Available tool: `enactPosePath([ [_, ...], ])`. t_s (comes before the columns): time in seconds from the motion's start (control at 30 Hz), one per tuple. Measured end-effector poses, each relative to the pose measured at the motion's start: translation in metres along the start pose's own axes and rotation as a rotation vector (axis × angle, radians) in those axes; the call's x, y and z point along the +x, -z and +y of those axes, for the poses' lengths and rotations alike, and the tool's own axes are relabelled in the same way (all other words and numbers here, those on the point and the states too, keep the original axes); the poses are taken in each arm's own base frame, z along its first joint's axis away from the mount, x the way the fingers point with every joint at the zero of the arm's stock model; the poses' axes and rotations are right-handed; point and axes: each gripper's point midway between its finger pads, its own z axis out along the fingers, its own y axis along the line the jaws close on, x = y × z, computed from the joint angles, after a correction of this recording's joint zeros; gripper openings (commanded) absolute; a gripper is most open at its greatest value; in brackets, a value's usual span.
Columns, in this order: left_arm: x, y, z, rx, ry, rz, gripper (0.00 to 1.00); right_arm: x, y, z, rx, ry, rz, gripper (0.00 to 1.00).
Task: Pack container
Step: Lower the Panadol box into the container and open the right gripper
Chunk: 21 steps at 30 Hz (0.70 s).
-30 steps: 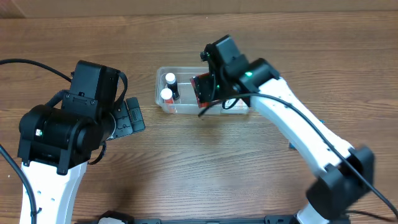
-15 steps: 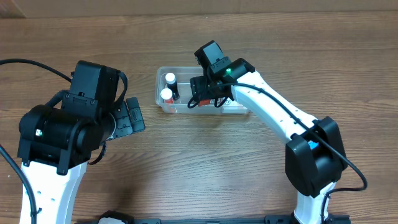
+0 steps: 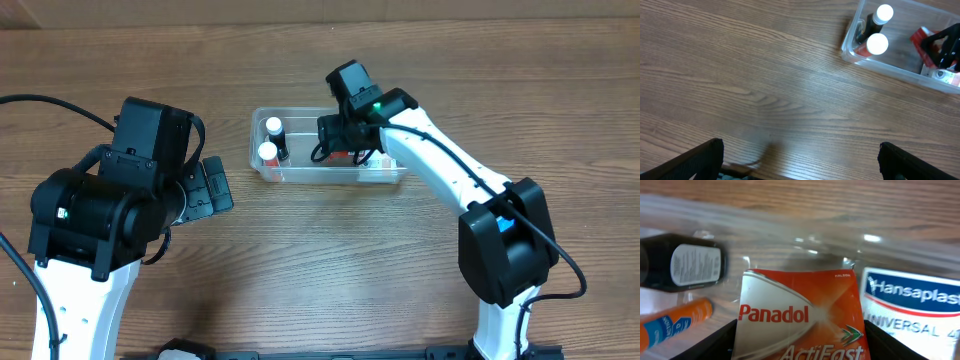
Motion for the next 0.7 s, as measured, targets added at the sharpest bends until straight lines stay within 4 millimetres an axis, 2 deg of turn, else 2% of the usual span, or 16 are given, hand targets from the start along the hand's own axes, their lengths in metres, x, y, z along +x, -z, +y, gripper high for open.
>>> enactPosePath([
  [0.2, 0.0, 0.0, 0.0, 0.0, 0.0, 0.0, 1.0, -0.0033, 0.0, -0.0044, 0.006, -0.008, -0.009, 0.75],
  [0.23, 0.0, 0.0, 0.0, 0.0, 0.0, 0.0, 1.0, -0.0043, 0.0001, -0.0041, 0.005, -0.008, -0.013, 0.79],
  [0.3, 0.0, 0.0, 0.0, 0.0, 0.0, 0.0, 1.0, -0.0052, 0.0001, -0.0037, 0.003, -0.008, -0.016, 1.0],
  [0.7, -0.0001, 0.0, 0.0, 0.0, 0.0, 0.0, 1.0, -0.0031, 0.0, -0.0045, 0.006, -0.008, -0.008, 1.0],
])
